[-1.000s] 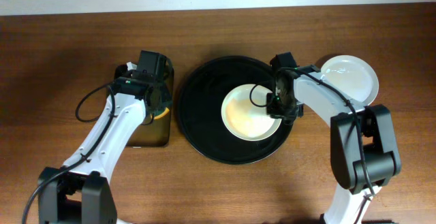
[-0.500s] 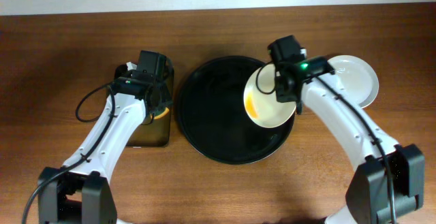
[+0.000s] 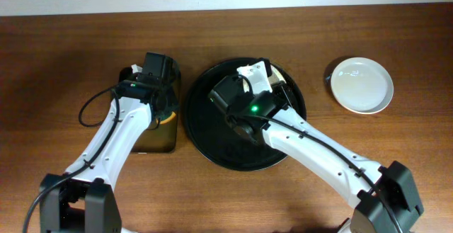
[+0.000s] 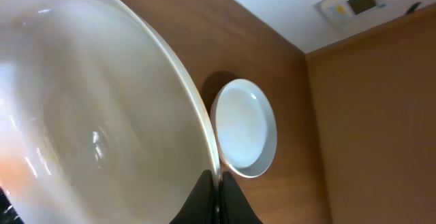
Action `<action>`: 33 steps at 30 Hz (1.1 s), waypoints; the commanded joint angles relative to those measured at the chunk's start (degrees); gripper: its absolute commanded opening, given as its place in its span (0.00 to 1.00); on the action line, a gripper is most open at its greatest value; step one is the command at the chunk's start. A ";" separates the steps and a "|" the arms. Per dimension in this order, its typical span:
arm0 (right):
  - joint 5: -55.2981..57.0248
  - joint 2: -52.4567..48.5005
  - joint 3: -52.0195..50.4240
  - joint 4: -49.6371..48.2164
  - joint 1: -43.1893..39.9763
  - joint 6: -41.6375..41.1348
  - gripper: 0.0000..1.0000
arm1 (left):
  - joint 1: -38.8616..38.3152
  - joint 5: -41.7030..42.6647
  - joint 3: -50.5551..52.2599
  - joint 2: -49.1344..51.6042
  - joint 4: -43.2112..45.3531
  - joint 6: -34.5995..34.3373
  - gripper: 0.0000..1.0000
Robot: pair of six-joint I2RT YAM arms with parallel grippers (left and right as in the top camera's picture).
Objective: Clean dirty plates on tray and stack at the side
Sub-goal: 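Lift the last plate with the right gripper and stack it on the pile, then lower the sponge into the water tray and release it with the left gripper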
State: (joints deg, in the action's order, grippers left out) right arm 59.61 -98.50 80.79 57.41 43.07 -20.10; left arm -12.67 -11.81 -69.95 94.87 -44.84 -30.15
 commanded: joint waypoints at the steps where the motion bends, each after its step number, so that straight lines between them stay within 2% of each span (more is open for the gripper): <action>1: 6.88 1.77 1.60 -0.17 0.92 -1.88 0.04 | 0.09 0.00 0.07 -0.76 0.00 0.46 0.00; 5: 7.08 1.77 3.45 -0.13 0.79 -4.72 0.04 | 0.09 0.00 0.07 -0.76 -0.02 0.46 0.00; 9: -12.11 1.77 3.45 0.66 -4.20 -10.58 0.04 | 0.09 0.00 0.07 -0.76 -0.02 0.46 0.00; 13: -23.23 1.84 4.02 2.16 -13.60 -10.95 0.04 | 0.09 -1.99 0.07 -0.76 -0.07 0.57 0.00; 14: -26.10 1.95 4.87 3.65 -17.03 -12.22 0.04 | 0.09 -3.08 0.07 -0.76 0.26 3.34 0.00; 15: -30.21 2.10 5.86 4.39 -20.74 -12.15 0.04 | 0.11 -4.52 0.07 -0.66 1.62 12.15 0.00; 17: -39.19 2.69 7.23 4.81 -29.11 -12.15 0.04 | 0.09 -4.07 0.07 -0.48 2.12 24.11 0.00; 21: -57.88 2.56 7.52 3.26 -47.60 -11.72 0.04 | 0.11 -2.38 0.61 1.62 2.40 25.94 0.00; 26: -58.07 0.59 7.52 -1.95 -63.06 -13.90 0.04 | 3.72 -1.49 0.61 1.77 2.29 24.41 0.00; 31: -54.47 -7.08 7.50 -2.95 -66.51 -13.86 0.06 | 3.74 -1.46 0.61 1.77 2.25 24.41 0.00; 32: -54.62 -8.79 7.50 -2.97 -66.45 -13.77 0.15 | 3.74 -1.46 0.61 1.77 2.25 24.41 0.00; 33: -55.21 -9.05 7.52 -2.34 -66.34 -12.72 0.63 | 3.74 -1.46 0.61 1.77 2.08 24.41 0.00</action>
State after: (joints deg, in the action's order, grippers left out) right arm 3.99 -106.74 87.15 54.61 -23.00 -33.41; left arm -9.08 -13.72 -69.56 96.14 -42.68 -5.56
